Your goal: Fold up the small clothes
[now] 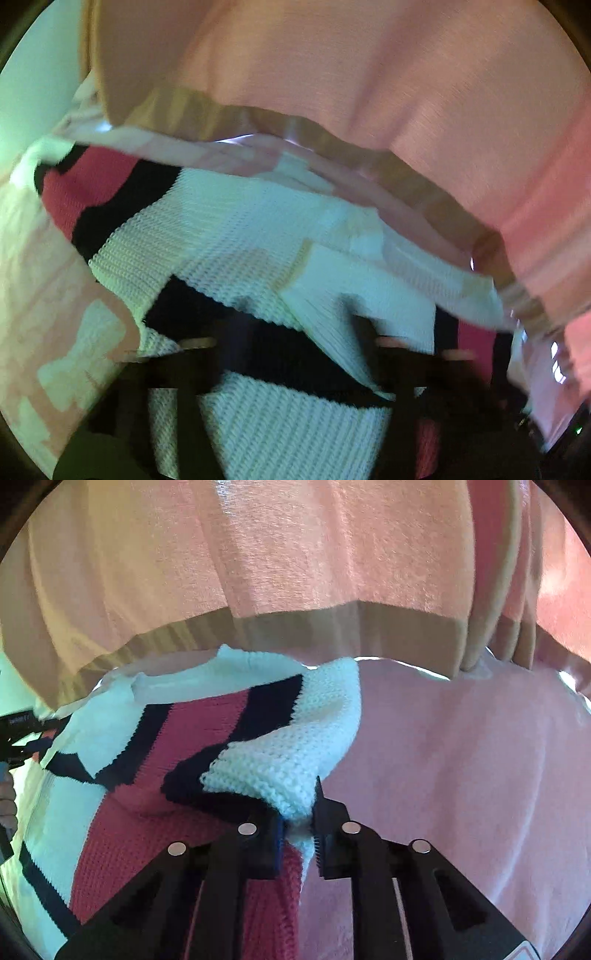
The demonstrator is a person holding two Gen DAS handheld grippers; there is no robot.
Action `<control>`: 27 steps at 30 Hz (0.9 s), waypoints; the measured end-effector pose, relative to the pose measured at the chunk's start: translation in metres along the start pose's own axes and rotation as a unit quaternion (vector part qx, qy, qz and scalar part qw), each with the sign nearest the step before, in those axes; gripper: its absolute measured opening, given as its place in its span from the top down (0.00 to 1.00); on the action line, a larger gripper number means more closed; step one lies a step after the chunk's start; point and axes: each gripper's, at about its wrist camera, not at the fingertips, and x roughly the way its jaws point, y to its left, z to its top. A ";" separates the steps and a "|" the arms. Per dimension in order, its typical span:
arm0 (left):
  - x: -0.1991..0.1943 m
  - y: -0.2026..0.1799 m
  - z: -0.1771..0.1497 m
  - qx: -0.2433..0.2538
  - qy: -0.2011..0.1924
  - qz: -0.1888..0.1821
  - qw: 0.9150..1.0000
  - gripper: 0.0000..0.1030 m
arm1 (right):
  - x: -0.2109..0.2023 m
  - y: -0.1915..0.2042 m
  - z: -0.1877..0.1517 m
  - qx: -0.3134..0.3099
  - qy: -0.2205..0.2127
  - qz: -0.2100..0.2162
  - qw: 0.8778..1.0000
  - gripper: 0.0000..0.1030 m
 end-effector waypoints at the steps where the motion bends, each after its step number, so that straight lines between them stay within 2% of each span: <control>1: 0.002 -0.007 -0.001 0.012 -0.001 0.003 1.000 0.22 | -0.001 0.001 0.000 -0.003 -0.002 -0.001 1.000 0.84; 2: 0.007 -0.014 -0.001 0.023 0.001 0.008 1.000 0.21 | -0.001 0.002 -0.001 -0.007 -0.002 -0.001 1.000 0.84; 4: 0.028 -0.024 -0.003 0.034 0.033 0.014 0.999 0.17 | 0.001 0.001 -0.004 -0.009 0.002 -0.006 1.000 0.83; 6: 0.051 -0.023 -0.006 0.015 0.070 0.020 0.997 0.19 | 0.002 -0.001 -0.005 -0.007 0.004 -0.011 1.000 0.82; 7: 0.059 -0.020 -0.006 0.001 0.079 0.021 0.997 0.31 | 0.006 0.000 -0.004 -0.007 0.004 -0.012 1.000 0.82; 8: 0.063 -0.018 -0.006 -0.008 0.072 0.032 0.997 0.34 | 0.007 0.000 -0.005 -0.008 0.005 -0.014 1.000 0.82; 9: 0.061 -0.019 -0.004 -0.006 0.056 0.036 0.998 0.55 | 0.007 -0.001 -0.005 -0.009 0.003 -0.014 1.000 0.82; 10: 0.060 -0.022 -0.001 0.005 0.053 0.018 0.998 0.85 | 0.008 -0.001 -0.005 -0.010 0.003 -0.013 1.000 0.82; 11: 0.059 -0.024 0.004 0.010 0.062 -0.009 0.998 0.94 | 0.008 0.000 -0.004 -0.014 0.003 -0.015 1.000 0.85; 12: 0.054 -0.025 0.008 0.009 0.057 -0.020 0.998 0.94 | 0.004 0.001 -0.002 -0.014 -0.008 -0.012 1.000 0.87; 15: 0.015 -0.029 0.026 0.020 -0.015 -0.044 0.999 0.94 | -0.027 0.006 0.010 -0.013 -0.073 0.004 0.997 0.89; 17: -0.003 -0.024 0.032 0.019 -0.049 -0.045 0.998 0.94 | -0.036 0.008 0.011 -0.026 -0.093 -0.001 0.995 0.89; 19: 0.001 -0.013 0.031 0.019 -0.054 -0.008 0.998 0.94 | -0.017 0.004 0.006 -0.037 -0.052 -0.028 0.998 0.90; 21: 0.032 -0.003 0.020 0.026 -0.006 0.013 1.000 0.93 | 0.017 -0.012 -0.007 -0.011 0.023 -0.038 0.999 0.90; 23: 0.052 0.006 0.006 0.022 0.027 0.022 0.999 0.93 | 0.021 -0.016 -0.013 -0.011 0.022 -0.038 0.999 0.89; 25: 0.053 0.004 -0.004 0.039 0.007 0.031 0.999 0.93 | 0.018 -0.015 -0.010 -0.007 0.041 -0.028 0.999 0.85; 27: 0.051 -0.002 -0.006 0.052 0.005 0.034 0.998 0.93 | 0.002 -0.017 -0.011 0.010 0.043 -0.020 0.999 0.83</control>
